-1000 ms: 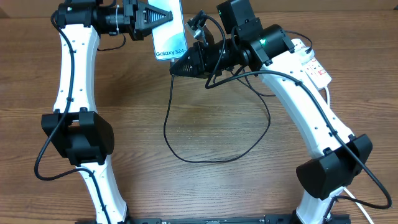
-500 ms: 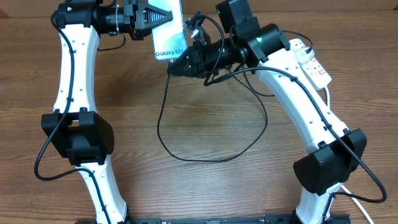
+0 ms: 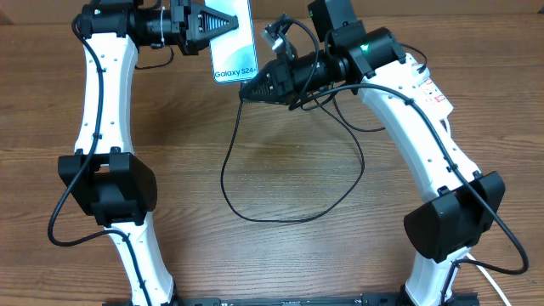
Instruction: Plug charger to phone and switch on socket
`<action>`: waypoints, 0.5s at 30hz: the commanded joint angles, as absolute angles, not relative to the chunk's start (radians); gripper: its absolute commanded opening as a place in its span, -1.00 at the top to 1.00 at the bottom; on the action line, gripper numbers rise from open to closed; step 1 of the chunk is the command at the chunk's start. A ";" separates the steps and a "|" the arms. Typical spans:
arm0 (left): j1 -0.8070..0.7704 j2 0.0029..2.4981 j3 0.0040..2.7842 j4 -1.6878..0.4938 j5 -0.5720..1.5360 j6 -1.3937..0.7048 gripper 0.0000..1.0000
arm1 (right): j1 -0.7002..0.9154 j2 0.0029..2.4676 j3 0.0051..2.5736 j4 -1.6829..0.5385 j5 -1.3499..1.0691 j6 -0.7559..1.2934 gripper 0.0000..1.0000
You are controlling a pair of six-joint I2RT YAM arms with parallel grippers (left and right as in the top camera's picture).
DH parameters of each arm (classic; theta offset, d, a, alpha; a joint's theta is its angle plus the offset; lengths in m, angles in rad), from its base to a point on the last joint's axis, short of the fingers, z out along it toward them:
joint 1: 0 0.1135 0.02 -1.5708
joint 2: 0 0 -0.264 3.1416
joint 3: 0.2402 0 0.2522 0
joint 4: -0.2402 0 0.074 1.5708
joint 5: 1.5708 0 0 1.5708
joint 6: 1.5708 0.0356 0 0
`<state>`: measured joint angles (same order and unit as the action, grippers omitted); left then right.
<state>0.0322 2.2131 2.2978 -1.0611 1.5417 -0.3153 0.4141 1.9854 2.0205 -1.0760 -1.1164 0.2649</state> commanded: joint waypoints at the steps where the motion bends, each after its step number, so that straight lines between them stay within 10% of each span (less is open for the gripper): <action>1: 0.025 2.220 2.306 -1.054 1.583 -0.295 0.92 | 0.416 1.993 2.020 -1.099 -1.199 0.182 0.93; 15: 0.024 2.220 2.306 -1.039 1.583 -0.307 0.92 | 0.440 1.993 2.020 -1.150 -1.226 0.121 0.93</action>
